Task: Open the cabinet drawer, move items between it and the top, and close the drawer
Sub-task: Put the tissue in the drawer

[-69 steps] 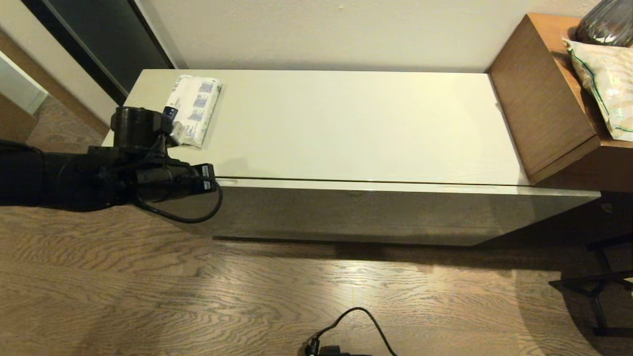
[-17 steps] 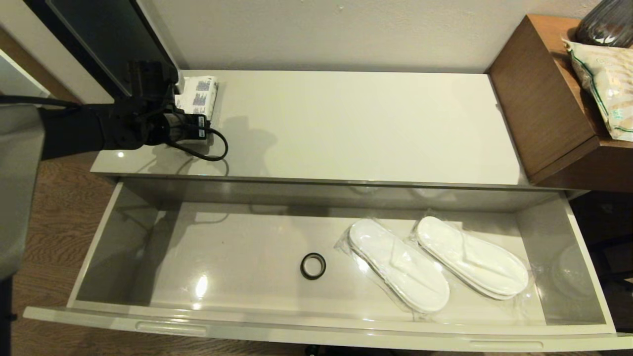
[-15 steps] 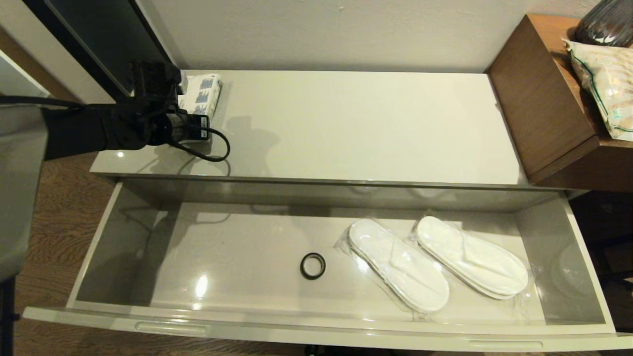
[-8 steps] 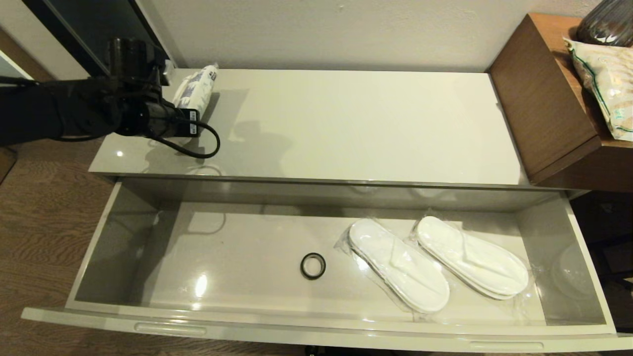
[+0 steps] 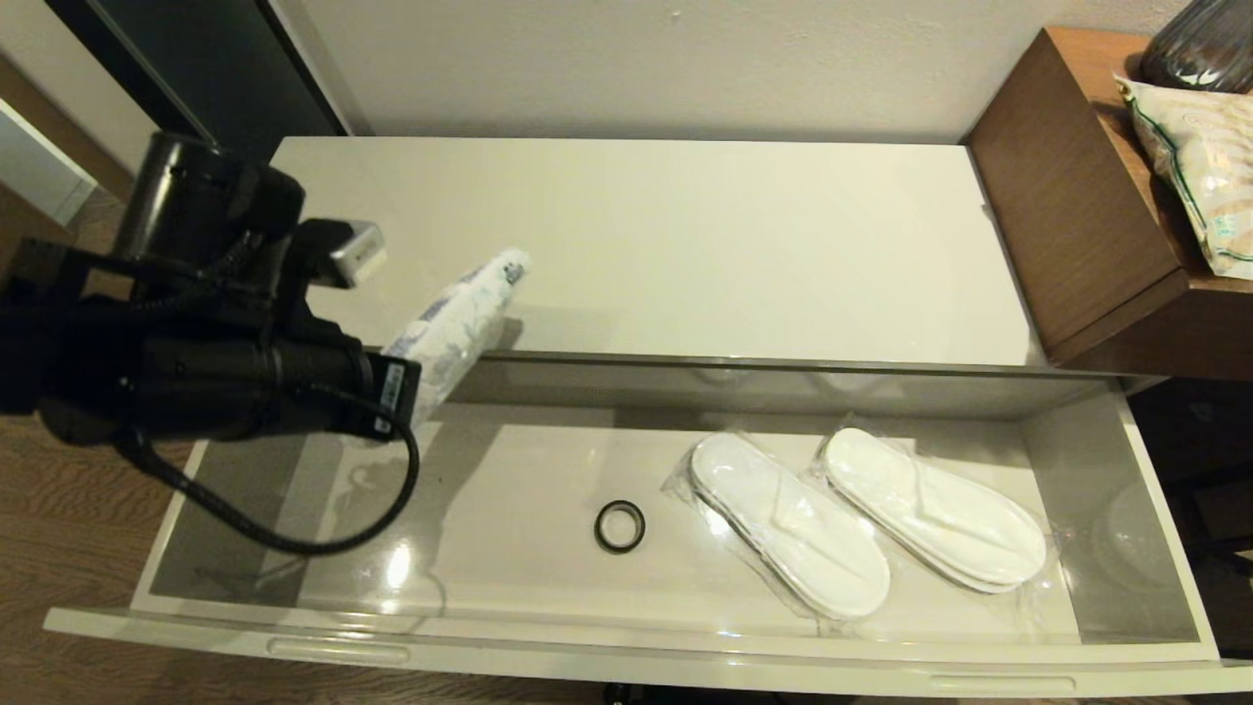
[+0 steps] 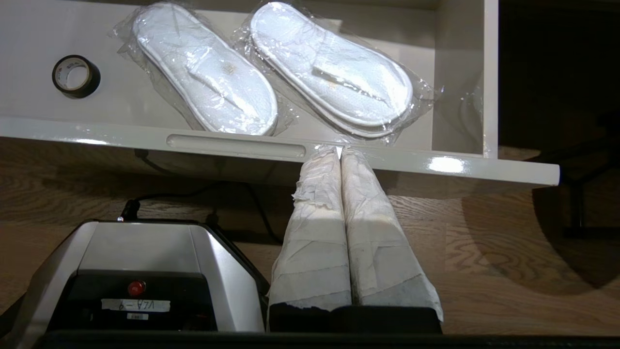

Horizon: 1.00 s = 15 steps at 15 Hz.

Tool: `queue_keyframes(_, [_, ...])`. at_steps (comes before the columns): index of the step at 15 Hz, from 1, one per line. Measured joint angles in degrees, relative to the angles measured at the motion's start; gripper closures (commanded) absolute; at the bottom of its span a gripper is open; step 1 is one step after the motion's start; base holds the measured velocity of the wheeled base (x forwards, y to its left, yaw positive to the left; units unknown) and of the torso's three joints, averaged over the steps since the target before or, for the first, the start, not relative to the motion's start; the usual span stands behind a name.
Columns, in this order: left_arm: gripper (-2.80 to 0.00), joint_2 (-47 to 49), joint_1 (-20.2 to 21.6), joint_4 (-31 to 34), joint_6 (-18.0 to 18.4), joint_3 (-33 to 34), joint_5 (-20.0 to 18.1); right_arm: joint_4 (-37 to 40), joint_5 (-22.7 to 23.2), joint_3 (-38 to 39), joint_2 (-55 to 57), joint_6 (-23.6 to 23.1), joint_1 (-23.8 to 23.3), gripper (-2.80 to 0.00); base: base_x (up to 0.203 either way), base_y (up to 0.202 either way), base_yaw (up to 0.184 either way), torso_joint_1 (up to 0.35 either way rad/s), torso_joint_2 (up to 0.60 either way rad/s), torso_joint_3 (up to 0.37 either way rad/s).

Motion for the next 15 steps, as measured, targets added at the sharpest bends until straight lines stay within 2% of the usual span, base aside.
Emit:
queue_keyframes(2, [0.0, -2.1, -6.3, -0.1, -2.7, 5.1, -1.3, 0.0, 0.0, 0.0, 0.0, 0.0, 0.0, 0.0, 0.0, 0.0, 0.0, 0.0, 0.0, 0.0])
queue_keyframes(5, [0.0, -0.1, -11.0, -0.7, -6.7, 6.8, -3.7, 0.0, 0.0, 0.0, 0.0, 0.0, 0.0, 0.0, 0.0, 0.0, 0.0, 0.0, 0.0, 0.0])
queue_keyframes(8, [0.0, 3.4, -12.1, -6.1, -7.5, 8.2, -4.2, 0.0, 0.0, 0.0, 0.0, 0.0, 0.0, 0.0, 0.0, 0.0, 0.0, 0.0, 0.0, 0.0])
queue_keyframes(15, [0.0, 11.0, -12.2, -14.6, -10.4, 12.7, -4.0, 0.0, 0.0, 0.0, 0.0, 0.0, 0.0, 0.0, 0.0, 0.0, 0.0, 0.0, 0.0, 0.0])
